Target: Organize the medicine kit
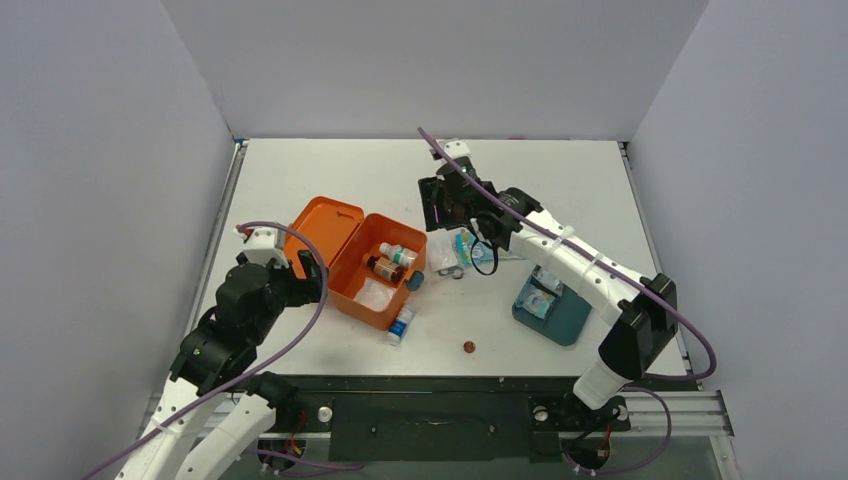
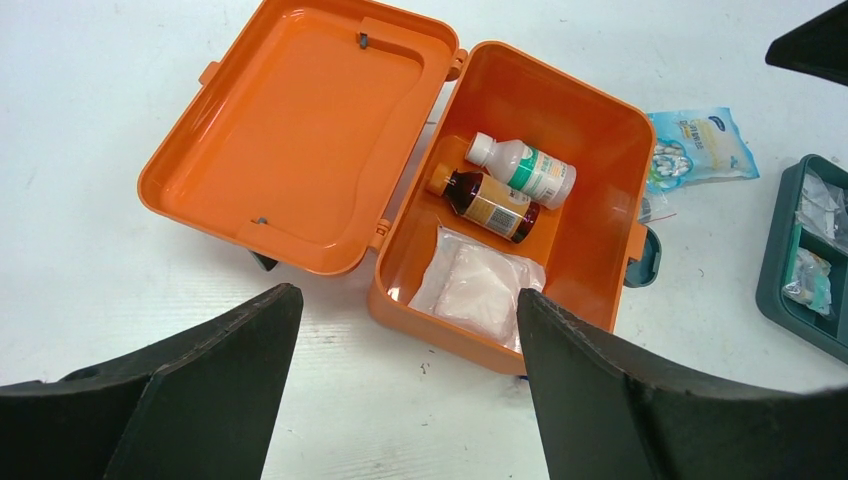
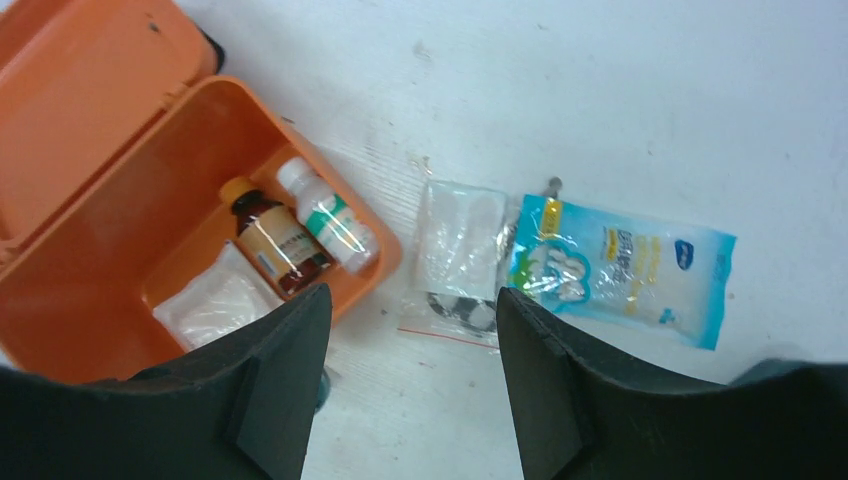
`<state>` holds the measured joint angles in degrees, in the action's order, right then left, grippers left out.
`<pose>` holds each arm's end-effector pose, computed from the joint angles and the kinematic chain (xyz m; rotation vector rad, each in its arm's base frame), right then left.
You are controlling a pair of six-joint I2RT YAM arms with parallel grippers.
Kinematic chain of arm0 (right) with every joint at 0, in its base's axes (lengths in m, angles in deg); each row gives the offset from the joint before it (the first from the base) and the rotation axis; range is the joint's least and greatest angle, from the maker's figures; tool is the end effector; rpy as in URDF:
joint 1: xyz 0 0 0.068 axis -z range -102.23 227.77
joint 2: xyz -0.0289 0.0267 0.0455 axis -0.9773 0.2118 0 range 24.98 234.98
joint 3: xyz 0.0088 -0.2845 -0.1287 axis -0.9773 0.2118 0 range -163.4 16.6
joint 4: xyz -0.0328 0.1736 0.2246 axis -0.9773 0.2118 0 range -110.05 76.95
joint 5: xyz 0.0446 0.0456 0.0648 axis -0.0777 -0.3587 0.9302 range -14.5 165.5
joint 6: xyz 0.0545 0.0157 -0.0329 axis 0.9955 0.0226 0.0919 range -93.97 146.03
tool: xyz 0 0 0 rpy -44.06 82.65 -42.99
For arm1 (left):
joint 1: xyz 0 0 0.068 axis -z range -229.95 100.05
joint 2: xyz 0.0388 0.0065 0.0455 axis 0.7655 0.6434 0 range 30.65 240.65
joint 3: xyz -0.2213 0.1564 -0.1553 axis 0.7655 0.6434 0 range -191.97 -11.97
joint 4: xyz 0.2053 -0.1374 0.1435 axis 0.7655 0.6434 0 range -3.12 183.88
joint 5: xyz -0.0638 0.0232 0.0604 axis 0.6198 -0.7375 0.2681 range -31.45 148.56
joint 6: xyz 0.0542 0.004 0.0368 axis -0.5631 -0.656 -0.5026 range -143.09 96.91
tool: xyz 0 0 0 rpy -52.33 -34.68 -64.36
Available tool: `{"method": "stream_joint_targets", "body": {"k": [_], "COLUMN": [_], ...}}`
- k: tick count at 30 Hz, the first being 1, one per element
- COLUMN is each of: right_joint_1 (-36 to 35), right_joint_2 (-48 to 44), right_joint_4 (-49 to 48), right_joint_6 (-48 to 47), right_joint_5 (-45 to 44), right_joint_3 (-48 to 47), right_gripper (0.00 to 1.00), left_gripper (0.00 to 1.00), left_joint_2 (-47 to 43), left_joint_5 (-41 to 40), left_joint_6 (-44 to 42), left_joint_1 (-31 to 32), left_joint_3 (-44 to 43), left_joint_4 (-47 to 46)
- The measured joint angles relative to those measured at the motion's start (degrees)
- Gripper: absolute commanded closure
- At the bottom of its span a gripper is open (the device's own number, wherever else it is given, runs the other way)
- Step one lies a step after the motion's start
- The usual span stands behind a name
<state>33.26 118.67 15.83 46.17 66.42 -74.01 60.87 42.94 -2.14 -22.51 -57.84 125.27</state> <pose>0.2983 0.2818 0.3844 -0.3959 2.2414 0.4282 0.1087 -0.0408 0.3497 -0.0674 1.9623 -0.2884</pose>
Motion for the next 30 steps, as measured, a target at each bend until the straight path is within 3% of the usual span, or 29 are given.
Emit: {"method": "stream_joint_targets", "body": {"k": [16, 30], "right_joint_1": [9.6, 15.7], "right_joint_2": [-1.1, 4.0], "right_joint_4": [-4.5, -9.4], "right_joint_6": [8.7, 18.2], "right_joint_5": [-0.1, -3.2], "right_joint_3": [17.8, 19.4], "right_gripper": [0.44, 0.43], "left_gripper": [0.23, 0.23], "left_joint_2": [0.6, 0.6], "left_joint_5": [0.6, 0.7], "left_joint_6": [-0.1, -0.2], "left_joint_1": [0.0, 0.0], "left_joint_3": [0.0, 0.0], "left_joint_4": [0.0, 0.0]}}
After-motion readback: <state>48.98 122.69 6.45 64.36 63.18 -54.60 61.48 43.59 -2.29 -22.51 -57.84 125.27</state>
